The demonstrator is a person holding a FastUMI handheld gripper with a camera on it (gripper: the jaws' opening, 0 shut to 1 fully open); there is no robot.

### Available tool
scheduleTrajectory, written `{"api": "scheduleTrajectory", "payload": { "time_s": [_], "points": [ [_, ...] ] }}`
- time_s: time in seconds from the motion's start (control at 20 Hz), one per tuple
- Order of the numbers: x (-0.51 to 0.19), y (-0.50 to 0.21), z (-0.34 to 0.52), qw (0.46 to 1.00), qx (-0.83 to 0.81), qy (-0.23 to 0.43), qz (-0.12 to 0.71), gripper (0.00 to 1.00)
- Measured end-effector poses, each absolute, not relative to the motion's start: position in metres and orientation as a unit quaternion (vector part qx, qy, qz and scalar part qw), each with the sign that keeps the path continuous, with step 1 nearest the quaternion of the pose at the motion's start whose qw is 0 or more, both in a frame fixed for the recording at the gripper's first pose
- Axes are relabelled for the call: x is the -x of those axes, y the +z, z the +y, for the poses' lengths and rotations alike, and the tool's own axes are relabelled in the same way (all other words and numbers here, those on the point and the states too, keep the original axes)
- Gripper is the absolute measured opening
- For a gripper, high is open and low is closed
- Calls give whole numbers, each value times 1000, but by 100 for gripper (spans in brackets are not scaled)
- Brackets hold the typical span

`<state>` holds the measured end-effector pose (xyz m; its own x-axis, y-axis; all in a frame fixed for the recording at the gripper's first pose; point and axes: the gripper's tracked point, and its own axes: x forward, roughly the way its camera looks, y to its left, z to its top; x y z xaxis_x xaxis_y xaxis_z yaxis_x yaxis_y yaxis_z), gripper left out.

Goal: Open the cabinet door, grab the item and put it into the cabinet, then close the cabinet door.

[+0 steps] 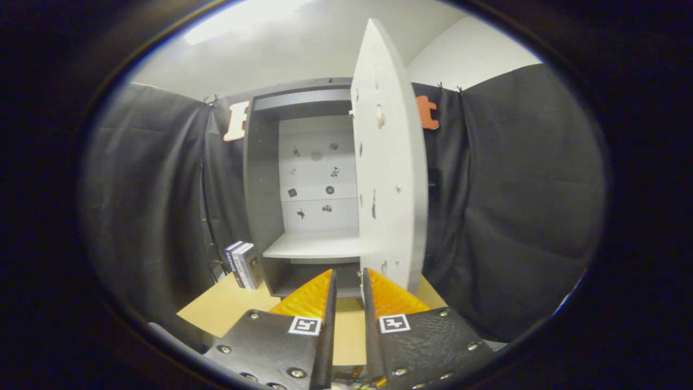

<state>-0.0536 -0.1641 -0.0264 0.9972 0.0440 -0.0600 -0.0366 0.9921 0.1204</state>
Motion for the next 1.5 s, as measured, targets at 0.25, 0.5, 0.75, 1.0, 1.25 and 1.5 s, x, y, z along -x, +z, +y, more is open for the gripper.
{"api": "scheduleTrajectory", "payload": {
  "time_s": [0.25,0.5,0.75,1.0,1.25,1.5],
  "points": [
    [48,-58,-108,996,-65,31,49,73],
    [31,-105,-62,995,-57,35,74,95],
    [6,-158,-20,992,-45,53,108,96],
    [-27,-210,0,988,-36,61,135,96],
    [-51,-291,6,978,-44,62,193,96],
    [-65,-360,6,968,-47,60,240,96]
  ]
}}
